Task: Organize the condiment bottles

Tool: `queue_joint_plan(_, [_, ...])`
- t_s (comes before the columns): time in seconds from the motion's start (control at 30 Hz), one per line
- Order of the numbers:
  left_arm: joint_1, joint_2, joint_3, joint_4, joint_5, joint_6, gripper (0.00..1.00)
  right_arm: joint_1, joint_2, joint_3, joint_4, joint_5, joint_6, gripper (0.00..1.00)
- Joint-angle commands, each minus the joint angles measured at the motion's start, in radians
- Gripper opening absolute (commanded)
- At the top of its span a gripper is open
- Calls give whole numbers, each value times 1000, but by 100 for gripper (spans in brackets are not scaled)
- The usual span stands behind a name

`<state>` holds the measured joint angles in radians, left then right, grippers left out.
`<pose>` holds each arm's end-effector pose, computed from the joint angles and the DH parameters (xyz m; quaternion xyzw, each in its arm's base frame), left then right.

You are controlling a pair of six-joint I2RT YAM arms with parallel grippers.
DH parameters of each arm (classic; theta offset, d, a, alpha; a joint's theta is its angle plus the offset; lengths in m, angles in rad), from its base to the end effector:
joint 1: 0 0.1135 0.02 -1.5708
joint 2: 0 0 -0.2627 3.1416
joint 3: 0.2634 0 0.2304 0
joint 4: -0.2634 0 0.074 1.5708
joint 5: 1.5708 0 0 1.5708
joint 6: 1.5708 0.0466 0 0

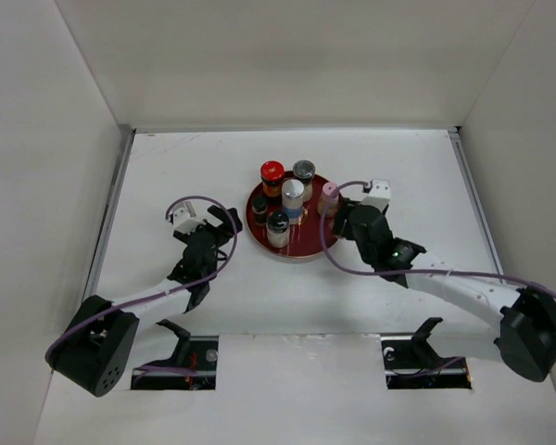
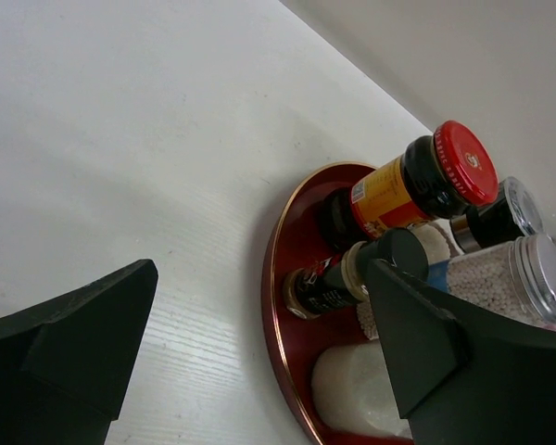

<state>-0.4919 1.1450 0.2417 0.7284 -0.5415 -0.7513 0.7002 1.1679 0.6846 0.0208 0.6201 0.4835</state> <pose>0.1951 -0.0773 0.1953 -0.2659 0.7098 -0.1940 0.6227 0.2025 0.1352 0.2550 0.0720 0.8224 0.0643 0.5606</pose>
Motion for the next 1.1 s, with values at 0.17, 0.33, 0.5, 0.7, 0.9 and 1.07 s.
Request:
queue_joint_plan(0.17, [37, -11, 2, 26, -6, -3, 100, 98, 235, 139, 264, -40, -34, 53])
queue_joint_plan(0.33, [39, -10, 13, -4, -9, -3, 100, 104, 357, 199, 335, -79, -68, 53])
queue_joint_plan(0.5, [43, 12, 40, -61, -18, -8, 100, 121, 426, 210, 352, -68, -89, 55])
queue_joint_plan(0.7, [23, 42, 122, -208, -61, -29, 100, 140, 454, 191, 346, -48, -94, 76])
queue_joint_plan(0.9, [16, -27, 202, -383, -83, -28, 100, 153, 284, 155, 286, -40, -102, 100])
queue_joint_plan(1.07, [22, -79, 267, -518, -83, -23, 100, 143, 17, 38, 294, -5, -108, 100])
